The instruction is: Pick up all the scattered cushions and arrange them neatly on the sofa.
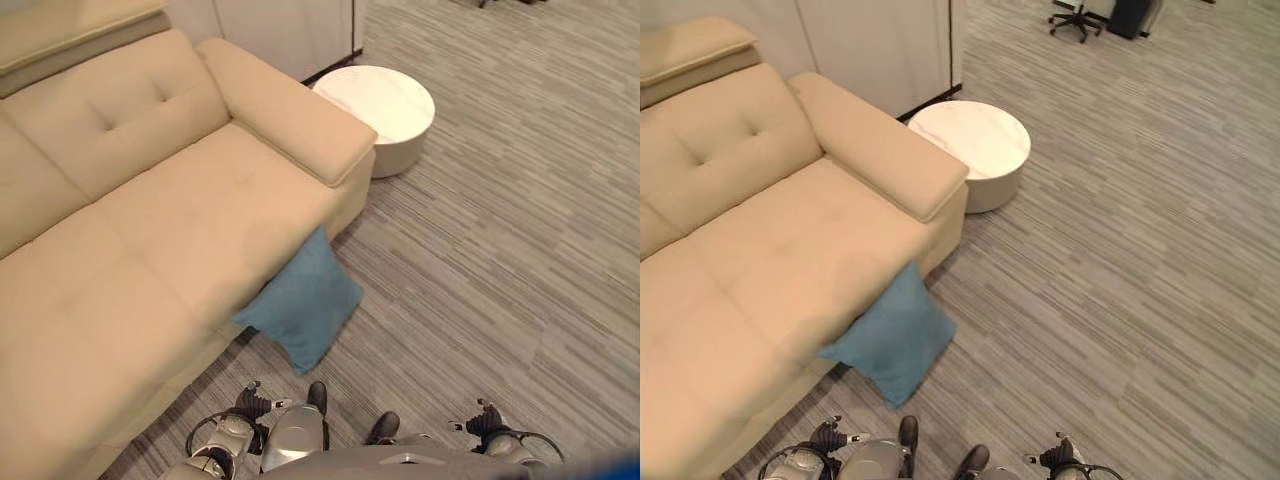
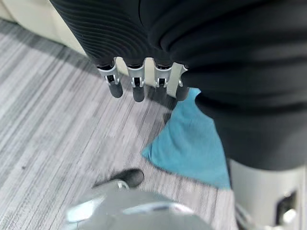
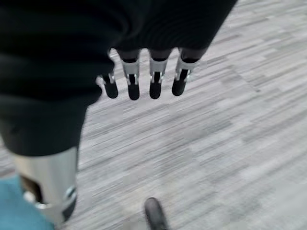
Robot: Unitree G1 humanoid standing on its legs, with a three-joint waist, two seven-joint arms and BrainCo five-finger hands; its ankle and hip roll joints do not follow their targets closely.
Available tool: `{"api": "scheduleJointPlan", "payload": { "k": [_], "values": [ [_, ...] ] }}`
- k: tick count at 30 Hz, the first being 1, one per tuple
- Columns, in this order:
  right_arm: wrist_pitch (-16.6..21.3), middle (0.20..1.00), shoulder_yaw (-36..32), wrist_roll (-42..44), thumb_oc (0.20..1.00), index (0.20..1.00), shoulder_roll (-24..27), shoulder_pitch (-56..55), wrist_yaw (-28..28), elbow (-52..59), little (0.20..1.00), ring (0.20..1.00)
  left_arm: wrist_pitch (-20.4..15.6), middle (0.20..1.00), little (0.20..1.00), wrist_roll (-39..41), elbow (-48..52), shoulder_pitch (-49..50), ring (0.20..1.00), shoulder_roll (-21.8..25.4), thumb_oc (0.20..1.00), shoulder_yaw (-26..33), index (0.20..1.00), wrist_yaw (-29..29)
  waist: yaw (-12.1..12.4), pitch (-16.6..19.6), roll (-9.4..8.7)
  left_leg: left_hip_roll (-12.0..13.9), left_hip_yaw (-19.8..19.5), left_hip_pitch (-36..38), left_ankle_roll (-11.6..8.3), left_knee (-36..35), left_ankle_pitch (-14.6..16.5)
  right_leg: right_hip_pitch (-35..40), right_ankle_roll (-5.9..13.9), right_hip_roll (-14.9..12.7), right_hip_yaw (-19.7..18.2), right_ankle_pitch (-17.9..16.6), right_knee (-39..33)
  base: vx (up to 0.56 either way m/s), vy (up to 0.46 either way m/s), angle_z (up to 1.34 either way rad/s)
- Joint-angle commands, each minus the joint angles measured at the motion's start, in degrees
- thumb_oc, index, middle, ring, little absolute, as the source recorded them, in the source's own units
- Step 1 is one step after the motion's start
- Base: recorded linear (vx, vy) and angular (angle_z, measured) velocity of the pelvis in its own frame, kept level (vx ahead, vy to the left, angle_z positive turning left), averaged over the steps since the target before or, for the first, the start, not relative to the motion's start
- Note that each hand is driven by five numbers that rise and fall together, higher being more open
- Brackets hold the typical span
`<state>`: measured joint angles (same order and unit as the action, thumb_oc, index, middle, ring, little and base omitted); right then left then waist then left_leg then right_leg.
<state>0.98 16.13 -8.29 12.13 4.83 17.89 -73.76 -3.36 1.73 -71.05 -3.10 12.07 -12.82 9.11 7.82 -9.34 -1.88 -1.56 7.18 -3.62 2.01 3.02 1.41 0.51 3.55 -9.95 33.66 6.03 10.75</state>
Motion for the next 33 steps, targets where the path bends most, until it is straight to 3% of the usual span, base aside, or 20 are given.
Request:
{"api": "scheduleJointPlan", "payload": {
  "k": [1,2,3,7,8,9,10,11,13,14,16,19,20,22,24,27,29,30,31,33],
  "values": [
    [0.17,1.000,0.93,-2.88,1.000,1.000,1.47,1.18,-0.43,1.98,1.000,1.000,-0.92,1.000,1.000,1.11,0.54,-1.12,1.000,-2.05,1.000,-0.48,1.000,0.42,2.53,-0.36,0.68,-0.01,-2.72,-0.62,-0.51,5.21,5.05,-1.18,4.29,-1.77,-4.19,-2.67,3.71,0.07,0.085,0.24],
    [0.24,1.000,1.10,-3.05,1.000,1.000,1.42,1.46,-0.53,2.24,1.000,1.000,-1.06,1.000,1.000,1.22,0.82,-1.23,1.000,-1.72,1.000,-0.50,1.000,0.75,2.51,-0.80,1.10,-0.29,-4.00,-0.24,-0.02,5.48,5.19,-2.83,4.91,-2.73,-5.34,-3.15,8.13,0.10,0.063,0.31],
    [0.51,1.000,1.30,-2.69,1.000,1.000,1.21,2.27,-0.73,2.76,1.000,1.000,-1.41,1.000,1.000,2.17,1.29,-1.95,1.000,-1.21,1.000,-0.50,1.000,1.28,2.03,-1.30,1.53,-1.04,-7.07,0.77,0.48,5.30,5.42,-5.84,4.99,-2.00,-9.96,-3.42,11.58,0.14,0.050,0.41],
    [0.81,1.000,1.84,-2.70,1.000,1.000,0.83,2.78,-0.65,3.28,1.000,1.000,-1.96,1.000,1.000,2.60,1.89,-2.51,1.000,-1.21,1.000,-0.93,1.000,1.62,1.81,-0.96,1.39,-1.62,-10.29,1.30,-0.20,4.61,5.57,-6.36,4.45,-2.17,-12.99,-3.61,4.75,0.11,-0.077,1.02],
    [0.79,1.000,1.89,-2.59,1.000,1.000,0.95,3.15,-0.58,3.25,1.000,1.000,-2.15,1.000,1.000,2.76,1.62,-2.81,1.000,-1.37,1.000,-1.29,1.000,1.62,1.27,-0.93,1.43,-1.77,-12.76,1.87,-0.72,4.36,5.92,-7.90,4.64,-2.03,-16.88,-4.88,0.93,0.14,-0.147,0.53],
    [0.79,1.000,1.89,-2.59,1.000,1.000,0.94,3.17,-0.59,3.24,1.000,1.000,-2.15,1.000,1.000,2.76,1.61,-2.83,1.000,-1.36,1.000,-1.28,1.000,1.62,1.17,-0.79,1.38,-1.83,-12.84,1.68,-0.71,4.28,5.74,-8.00,4.65,-2.07,-16.78,-5.05,0.75,0.26,-0.254,0.93],
    [0.54,1.000,2.15,-2.51,1.000,1.000,1.32,2.97,-0.75,2.66,1.000,1.000,-2.32,1.000,1.000,3.00,1.53,-3.09,1.000,-1.77,1.000,-1.95,1.000,1.50,-0.63,-0.80,1.11,-2.65,-18.63,2.93,-1.40,3.83,5.82,-9.85,5.56,1.27,-28.37,-6.24,-2.74,0.22,-0.238,1.21],
    [0.59,1.000,2.03,-2.38,1.000,1.000,1.38,3.00,-0.68,2.47,1.000,1.000,-2.35,1.000,1.000,2.91,1.23,-3.03,1.000,-1.97,1.000,-2.14,1.000,1.57,-0.83,-0.79,0.87,-2.62,-20.07,3.08,-1.79,4.05,5.96,-9.62,5.56,1.71,-28.94,-6.52,-2.97,0.28,-0.334,1.95],
    [0.69,1.000,1.87,-2.20,1.000,1.000,1.41,3.09,-0.70,2.37,1.000,1.000,-2.37,1.000,1.000,2.63,0.33,-2.90,1.000,-2.38,1.000,-2.43,1.000,1.65,-0.78,-0.73,0.25,-2.43,-21.67,3.00,-2.61,4.20,5.99,-7.03,5.16,0.42,-25.10,-7.11,-6.18,0.12,-0.300,1.53],
    [0.95,1.000,1.87,-1.99,1.000,1.000,1.50,3.24,-0.69,2.06,1.000,1.000,-2.37,1.000,1.000,2.69,-0.20,-2.88,1.000,-2.86,1.000,-2.70,1.000,1.77,-0.98,-0.25,0.19,-0.82,-21.14,1.43,-4.09,3.72,4.35,-5.40,4.63,0.87,-22.87,-6.62,-8.14,0.08,-0.324,1.00],
    [1.14,1.000,1.72,-1.55,1.000,1.000,1.87,3.16,-0.65,2.05,1.000,1.000,-2.38,1.000,1.000,3.30,0.14,-2.70,1.000,-3.23,1.000,-2.63,1.000,1.52,-1.43,0.06,0.23,1.10,-18.54,0.05,-5.08,3.57,3.69,-3.83,4.43,1.00,-20.07,-6.54,-10.29,0.07,-0.248,1.36],
    [1.19,1.000,1.53,-0.75,1.000,1.000,2.64,3.51,-0.67,2.50,1.000,1.000,-2.27,1.000,1.000,3.35,0.38,-2.66,1.000,-3.59,1.000,-2.81,1.000,1.31,-2.40,-0.35,0.73,4.14,-9.99,-1.45,-5.61,5.21,3.37,-1.06,3.71,1.32,-16.16,-5.30,-12.10,0.02,-0.132,0.99],
    [1.19,1.000,1.52,-0.75,1.000,1.000,2.63,3.53,-0.67,2.49,1.000,1.000,-2.27,1.000,1.000,3.35,0.38,-2.68,1.000,-3.58,1.000,-2.80,1.000,1.31,-2.54,-0.17,0.64,4.01,-10.10,-1.71,-5.57,5.14,3.16,-1.28,3.74,1.20,-16.04,-5.37,-12.12,-0.03,-0.100,0.60],
    [0.99,1.000,1.09,0.12,1.000,1.000,2.64,2.79,-1.03,2.73,1.000,1.000,-1.83,1.000,1.000,2.43,1.24,-3.05,1.000,-3.68,1.000,-3.50,1.000,0.96,-4.25,-0.62,1.06,7.34,3.09,-3.51,-5.07,7.37,2.25,1.00,2.74,1.05,-10.37,-4.45,-13.17,-0.05,-0.122,1.07],
    [0.95,1.000,0.78,0.32,1.000,1.000,2.53,2.31,-1.25,2.60,1.000,1.000,-1.64,1.000,1.000,1.98,1.10,-2.78,1.000,-3.49,1.000,-3.21,1.000,0.66,-4.73,-0.53,1.08,7.86,6.43,-3.32,-5.04,8.22,2.38,1.83,2.58,0.98,-7.82,-4.64,-13.77,0.04,-0.060,1.51],
    [1.01,1.000,0.91,0.14,1.000,1.000,1.96,2.09,-1.23,2.36,1.000,1.000,-1.39,1.000,1.000,1.70,0.42,-1.96,1.000,-3.36,1.000,-2.44,1.000,0.49,-4.24,-0.25,1.18,7.69,6.03,-1.98,-5.74,7.75,3.76,3.89,2.93,1.44,-7.15,-4.26,-14.73,0.13,0.014,0.52],
    [1.12,1.000,1.33,-0.36,1.000,1.000,1.52,2.21,-1.23,2.61,1.000,1.000,-1.33,1.000,1.000,1.89,-0.27,-1.50,1.000,-3.12,1.000,-1.69,1.000,0.54,-3.59,-0.17,0.69,6.19,4.54,-1.71,-4.78,5.76,2.87,3.60,2.74,0.98,-6.62,-4.95,-14.20,0.02,0.089,0.23],
    [1.84,1.000,-2.27,0.83,1.000,1.000,8.67,0.18,-7.44,1.93,1.000,1.000,-1.34,1.000,1.000,1.34,-1.45,-1.23,1.000,-1.85,1.000,0.85,1.000,-0.73,-4.10,0.54,-0.28,5.37,3.61,-0.82,-4.51,3.59,2.67,3.52,3.05,1.07,-6.81,-4.56,-13.38,0.02,0.099,0.28],
    [2.24,1.000,0.32,-0.35,1.000,1.000,6.02,1.85,-2.53,2.33,1.000,1.000,-1.36,1.000,1.000,1.26,-1.08,-1.28,1.000,-1.00,1.000,-0.14,1.000,0.08,-3.00,0.65,-0.53,4.75,2.59,-0.71,-4.27,3.27,2.98,3.49,3.06,0.73,-6.48,-4.33,-12.61,0.09,0.107,0.40],
    [1.88,1.000,0.64,0.72,1.000,1.000,3.17,1.15,-4.54,3.91,1.000,1.000,-1.59,1.000,1.000,1.53,-0.93,-1.01,1.000,-1.23,1.000,0.56,1.000,0.34,-3.09,0.58,-0.61,3.69,1.82,-0.22,-3.44,2.20,3.19,2.55,3.41,-0.03,-7.34,-3.86,-9.43,0.04,0.169,0.22]
  ]
}}
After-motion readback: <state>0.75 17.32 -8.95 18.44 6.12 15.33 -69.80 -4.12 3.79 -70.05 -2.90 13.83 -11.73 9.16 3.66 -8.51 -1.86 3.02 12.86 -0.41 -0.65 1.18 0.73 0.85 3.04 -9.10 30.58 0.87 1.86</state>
